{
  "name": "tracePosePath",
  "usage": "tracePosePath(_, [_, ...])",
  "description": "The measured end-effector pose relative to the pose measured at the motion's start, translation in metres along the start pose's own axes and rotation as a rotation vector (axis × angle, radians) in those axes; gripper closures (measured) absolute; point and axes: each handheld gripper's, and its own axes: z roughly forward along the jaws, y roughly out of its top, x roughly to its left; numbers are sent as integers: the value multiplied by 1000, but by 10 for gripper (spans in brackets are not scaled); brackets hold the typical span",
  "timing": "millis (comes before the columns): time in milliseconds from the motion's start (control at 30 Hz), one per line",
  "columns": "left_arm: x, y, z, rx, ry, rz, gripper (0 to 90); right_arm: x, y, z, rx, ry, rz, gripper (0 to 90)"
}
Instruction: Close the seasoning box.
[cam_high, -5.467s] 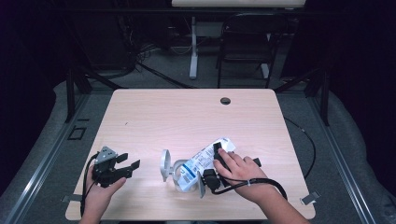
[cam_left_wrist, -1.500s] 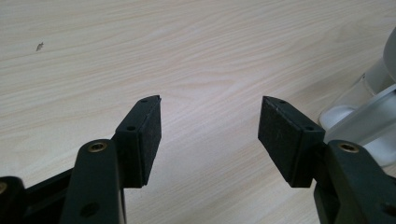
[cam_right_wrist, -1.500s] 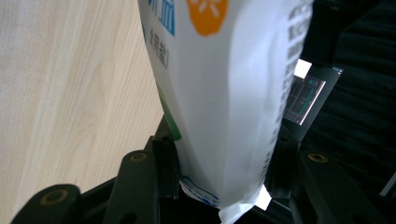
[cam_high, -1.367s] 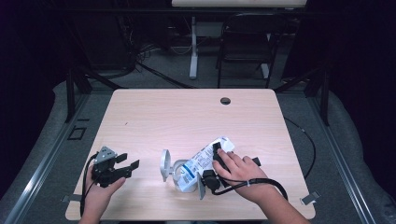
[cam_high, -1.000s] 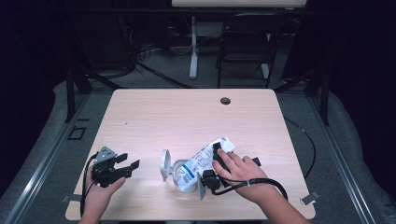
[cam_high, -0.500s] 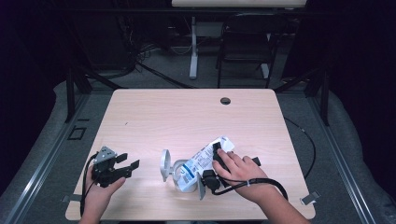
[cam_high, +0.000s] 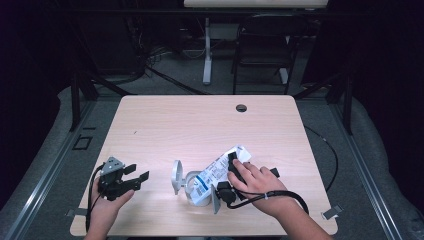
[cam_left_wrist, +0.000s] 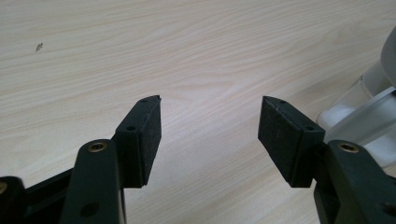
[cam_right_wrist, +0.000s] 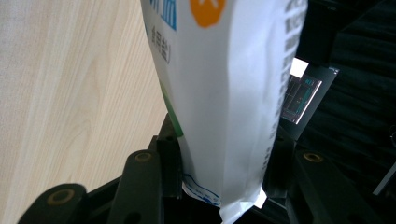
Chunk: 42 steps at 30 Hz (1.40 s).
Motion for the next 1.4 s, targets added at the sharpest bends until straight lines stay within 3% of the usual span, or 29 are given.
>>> tracePosePath(1400, [1, 0, 0, 2, -1, -3, 400, -2, 0, -2, -7, -8, -11, 659])
